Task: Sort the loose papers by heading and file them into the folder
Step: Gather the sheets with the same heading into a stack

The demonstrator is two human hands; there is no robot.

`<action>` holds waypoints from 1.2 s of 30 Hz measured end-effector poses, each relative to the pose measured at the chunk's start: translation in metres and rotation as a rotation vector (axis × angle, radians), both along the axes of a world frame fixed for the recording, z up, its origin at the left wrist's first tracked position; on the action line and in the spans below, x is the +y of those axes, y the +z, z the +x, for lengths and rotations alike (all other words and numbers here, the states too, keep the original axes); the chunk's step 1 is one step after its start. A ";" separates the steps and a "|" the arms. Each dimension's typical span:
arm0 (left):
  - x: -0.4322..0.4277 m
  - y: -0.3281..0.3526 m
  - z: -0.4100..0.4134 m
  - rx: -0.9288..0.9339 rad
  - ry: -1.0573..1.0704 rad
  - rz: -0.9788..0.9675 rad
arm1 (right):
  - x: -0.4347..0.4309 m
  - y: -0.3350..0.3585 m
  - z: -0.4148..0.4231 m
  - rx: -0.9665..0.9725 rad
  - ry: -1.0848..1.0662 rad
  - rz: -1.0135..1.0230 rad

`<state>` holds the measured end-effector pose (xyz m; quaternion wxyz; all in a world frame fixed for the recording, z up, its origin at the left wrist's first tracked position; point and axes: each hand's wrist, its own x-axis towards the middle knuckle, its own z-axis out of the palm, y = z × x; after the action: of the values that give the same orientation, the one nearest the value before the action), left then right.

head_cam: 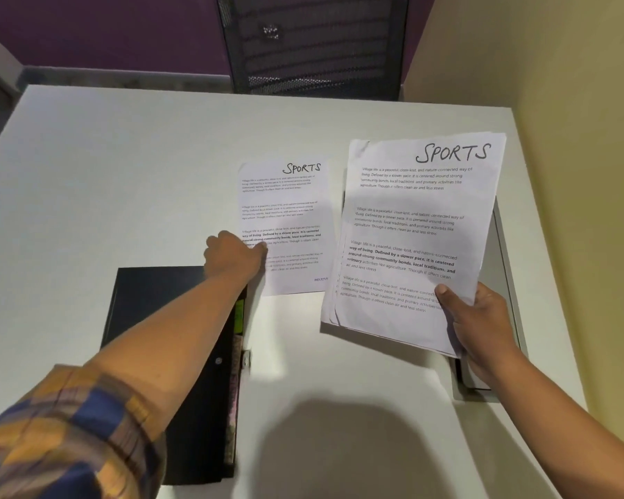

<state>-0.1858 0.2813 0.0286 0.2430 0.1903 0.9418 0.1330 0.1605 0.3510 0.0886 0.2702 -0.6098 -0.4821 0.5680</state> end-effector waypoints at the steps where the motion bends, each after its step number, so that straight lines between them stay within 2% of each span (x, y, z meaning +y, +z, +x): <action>1: 0.004 -0.002 0.001 0.031 -0.029 -0.054 | 0.001 -0.001 -0.002 -0.011 0.002 -0.005; 3: 0.012 -0.005 0.004 0.077 -0.063 -0.100 | 0.002 -0.004 -0.004 0.002 -0.020 -0.016; 7: 0.029 -0.017 0.000 -0.115 0.077 0.075 | 0.004 -0.013 -0.004 0.066 -0.050 -0.059; 12: 0.037 -0.014 -0.011 -0.127 -0.010 0.152 | 0.005 -0.022 0.004 0.062 -0.051 -0.051; 16: 0.042 0.013 -0.015 -0.133 0.074 0.441 | 0.003 -0.022 0.009 0.030 -0.052 -0.034; 20: 0.028 0.067 -0.002 -0.057 0.156 0.731 | -0.006 -0.019 0.017 -0.069 -0.059 -0.021; 21: 0.020 0.078 0.004 -0.090 0.174 0.803 | -0.011 -0.015 0.017 -0.069 -0.051 -0.018; 24: -0.013 0.120 0.040 -0.412 0.256 1.027 | -0.028 -0.002 0.013 0.010 -0.053 -0.050; 28: -0.072 0.147 0.108 -0.634 0.233 0.934 | -0.052 0.010 0.011 0.051 -0.011 -0.108; 31: -0.112 0.142 0.146 -0.633 0.195 0.873 | -0.069 0.030 0.011 0.071 0.066 -0.141; 34: -0.137 0.143 0.169 -0.707 0.206 0.867 | -0.084 0.049 0.013 0.067 0.146 -0.131; 36: -0.146 0.147 0.175 -0.589 0.189 0.865 | -0.095 0.060 0.011 0.083 0.182 -0.141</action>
<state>-0.0107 0.1353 0.1760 0.3834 0.1420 0.7061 0.5782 0.1720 0.2564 0.1484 0.1937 -0.5568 -0.4827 0.6477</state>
